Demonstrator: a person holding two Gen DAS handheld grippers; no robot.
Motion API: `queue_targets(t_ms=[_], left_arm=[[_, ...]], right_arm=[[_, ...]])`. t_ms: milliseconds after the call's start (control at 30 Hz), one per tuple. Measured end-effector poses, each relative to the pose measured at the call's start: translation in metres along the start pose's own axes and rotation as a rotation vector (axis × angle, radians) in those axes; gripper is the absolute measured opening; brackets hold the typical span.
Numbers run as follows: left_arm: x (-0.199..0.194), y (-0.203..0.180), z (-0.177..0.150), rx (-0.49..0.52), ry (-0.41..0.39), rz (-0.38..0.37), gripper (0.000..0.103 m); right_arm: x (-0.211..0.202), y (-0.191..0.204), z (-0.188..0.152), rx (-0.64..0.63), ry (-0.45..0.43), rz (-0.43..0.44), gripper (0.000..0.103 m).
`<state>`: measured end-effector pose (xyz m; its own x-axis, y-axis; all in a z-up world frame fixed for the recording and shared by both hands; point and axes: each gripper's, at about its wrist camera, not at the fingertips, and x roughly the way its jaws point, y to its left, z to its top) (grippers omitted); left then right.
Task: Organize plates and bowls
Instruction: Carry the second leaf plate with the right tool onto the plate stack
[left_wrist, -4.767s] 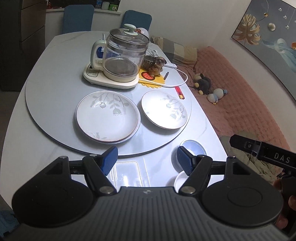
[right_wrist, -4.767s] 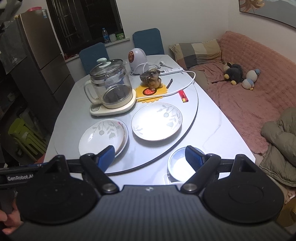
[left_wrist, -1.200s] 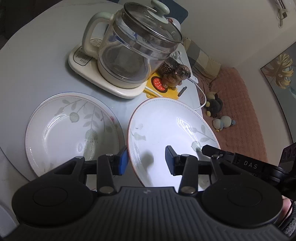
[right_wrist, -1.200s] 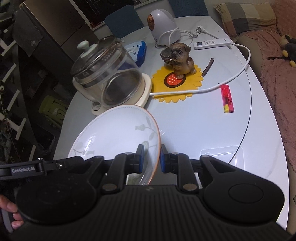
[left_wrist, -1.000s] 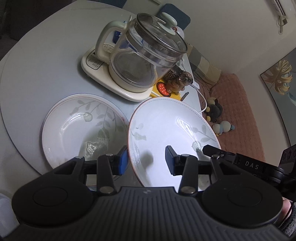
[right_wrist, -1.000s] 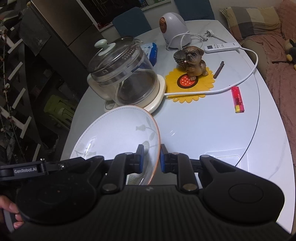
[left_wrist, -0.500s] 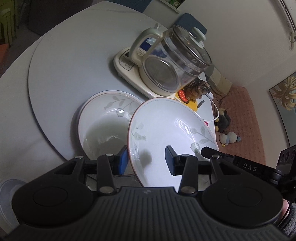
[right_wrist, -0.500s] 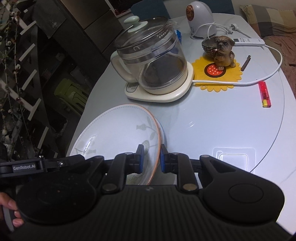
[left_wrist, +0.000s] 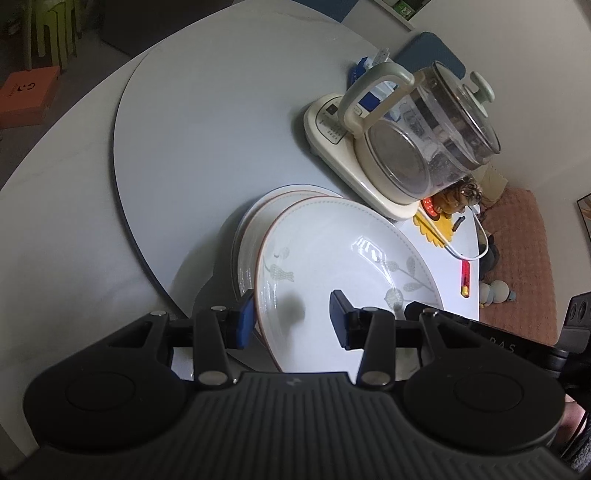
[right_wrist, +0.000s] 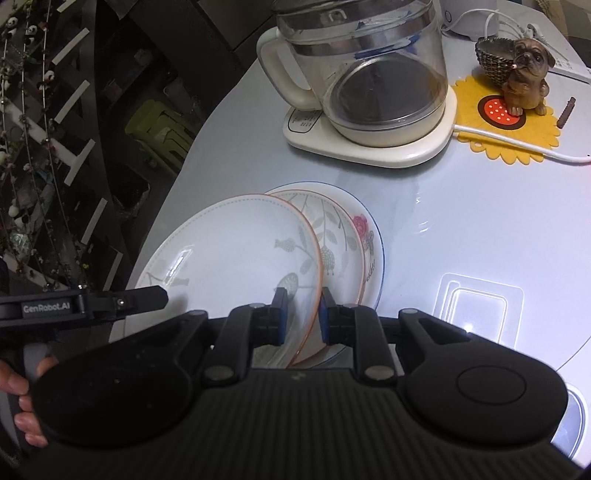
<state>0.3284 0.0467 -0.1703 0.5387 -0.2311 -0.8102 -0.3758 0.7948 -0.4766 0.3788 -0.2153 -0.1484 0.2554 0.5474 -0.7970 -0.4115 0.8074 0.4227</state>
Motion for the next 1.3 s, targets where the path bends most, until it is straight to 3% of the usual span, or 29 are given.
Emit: queue_targets(t_ms=[300,533,1000,1300], left_arm=[[0.025,0.006,0.022,-0.01,0.005,0.039,0.048],[0.045,0.008,0.035,0.012,0.056,0.06,0.048],[0.067,-0.002,0.041,0.061,0.124,0.095,0.048],[0.072,0.005,0.038,0.008,0.159,0.107,0.049]], right_arm=[[0.03,-0.007,0.014,-0.001,0.042,-0.001,0.021],[0.048,-0.011,0.023,-0.014,0.065,-0.018,0.021],[0.061,-0.019,0.027,0.002,0.091,-0.06,0.02],[0.065,-0.019,0.026,0.025,0.111,-0.054,0.02]])
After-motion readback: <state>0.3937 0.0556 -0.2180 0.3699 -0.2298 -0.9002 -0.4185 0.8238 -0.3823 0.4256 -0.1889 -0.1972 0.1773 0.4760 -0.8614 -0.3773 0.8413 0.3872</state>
